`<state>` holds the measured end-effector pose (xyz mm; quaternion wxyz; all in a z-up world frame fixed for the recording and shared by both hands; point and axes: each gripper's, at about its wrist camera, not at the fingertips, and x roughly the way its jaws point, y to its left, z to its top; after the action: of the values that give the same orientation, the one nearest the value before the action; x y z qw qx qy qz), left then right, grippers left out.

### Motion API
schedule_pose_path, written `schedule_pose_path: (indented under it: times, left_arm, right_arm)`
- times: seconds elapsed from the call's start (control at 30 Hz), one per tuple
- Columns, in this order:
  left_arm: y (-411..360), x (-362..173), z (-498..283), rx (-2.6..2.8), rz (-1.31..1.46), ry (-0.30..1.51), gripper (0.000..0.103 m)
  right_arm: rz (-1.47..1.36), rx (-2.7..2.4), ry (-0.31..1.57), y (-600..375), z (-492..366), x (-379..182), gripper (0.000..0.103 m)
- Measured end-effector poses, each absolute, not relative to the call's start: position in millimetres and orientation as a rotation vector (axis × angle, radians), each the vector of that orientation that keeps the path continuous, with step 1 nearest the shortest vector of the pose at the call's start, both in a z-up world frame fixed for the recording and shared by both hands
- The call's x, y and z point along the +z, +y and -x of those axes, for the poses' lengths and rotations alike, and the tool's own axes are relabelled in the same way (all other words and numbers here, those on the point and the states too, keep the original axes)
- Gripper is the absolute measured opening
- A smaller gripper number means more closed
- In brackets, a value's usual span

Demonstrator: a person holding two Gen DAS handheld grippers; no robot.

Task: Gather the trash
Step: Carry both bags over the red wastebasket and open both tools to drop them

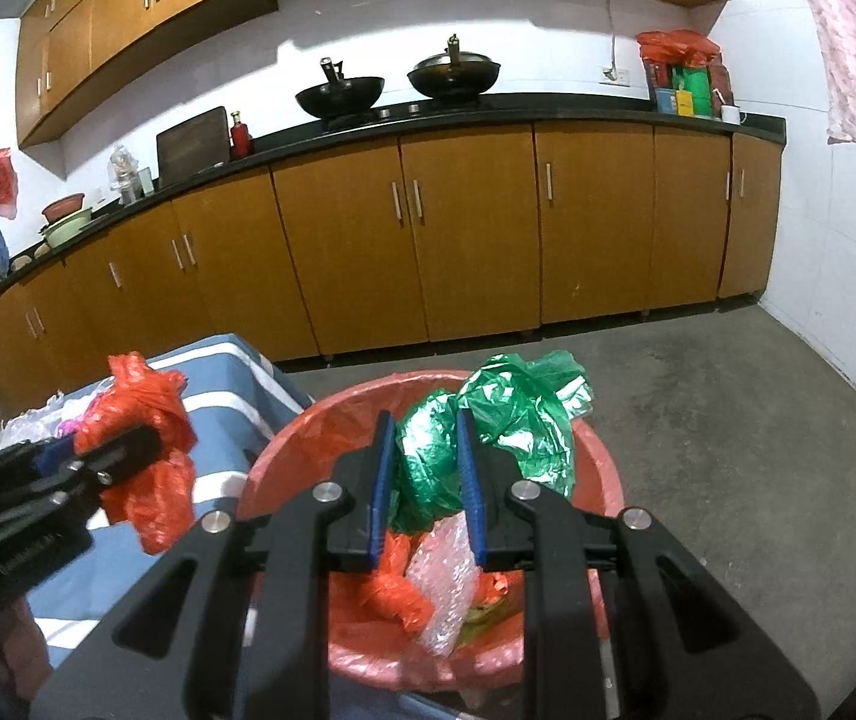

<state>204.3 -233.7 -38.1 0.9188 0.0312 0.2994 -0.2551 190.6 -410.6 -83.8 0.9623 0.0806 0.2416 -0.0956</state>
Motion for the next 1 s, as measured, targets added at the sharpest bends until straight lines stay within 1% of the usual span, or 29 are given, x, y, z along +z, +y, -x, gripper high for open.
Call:
schedule_pose_path:
  times: [0.43, 0.57, 0.63, 0.7, 0.77, 0.9, 0.97, 1.0]
  left_arm:
    - [-267.9, -58.9, -228.3, -0.576, -0.108, 0.655, 0.041]
    - [-273.7, -61.9, -233.4, -0.577, -0.110, 0.660, 0.043]
    - [-273.5, -63.1, -235.0, -0.576, -0.103, 0.665, 0.049]
    - [-271.8, -63.9, -235.8, -0.570, -0.094, 0.664, 0.057]
    - [-269.6, -65.3, -236.3, -0.565, -0.089, 0.670, 0.057]
    - [-260.2, -65.9, -236.4, -0.538, -0.081, 0.679, 0.057]
    - [-250.0, -64.2, -235.1, -0.519, -0.066, 0.675, 0.057]
    - [-241.5, -62.3, -232.4, -0.502, -0.057, 0.667, 0.059]
  right_arm:
    - [-0.198, -0.205, 0.500, -436.4, -212.7, -90.8, 0.022]
    - [-0.206, -0.204, 0.490, -439.2, -215.3, -91.1, 0.026]
    - [-0.211, -0.199, 0.481, -440.2, -214.3, -90.1, 0.032]
    - [-0.218, -0.192, 0.472, -441.8, -211.3, -90.2, 0.034]
    - [-0.222, -0.196, 0.468, -443.7, -209.5, -88.9, 0.040]
    - [-0.232, -0.212, 0.463, -447.1, -202.8, -87.9, 0.042]
    - [-0.227, -0.219, 0.459, -446.3, -199.8, -85.6, 0.047]
    - [-0.221, -0.220, 0.456, -445.4, -198.9, -84.0, 0.049]
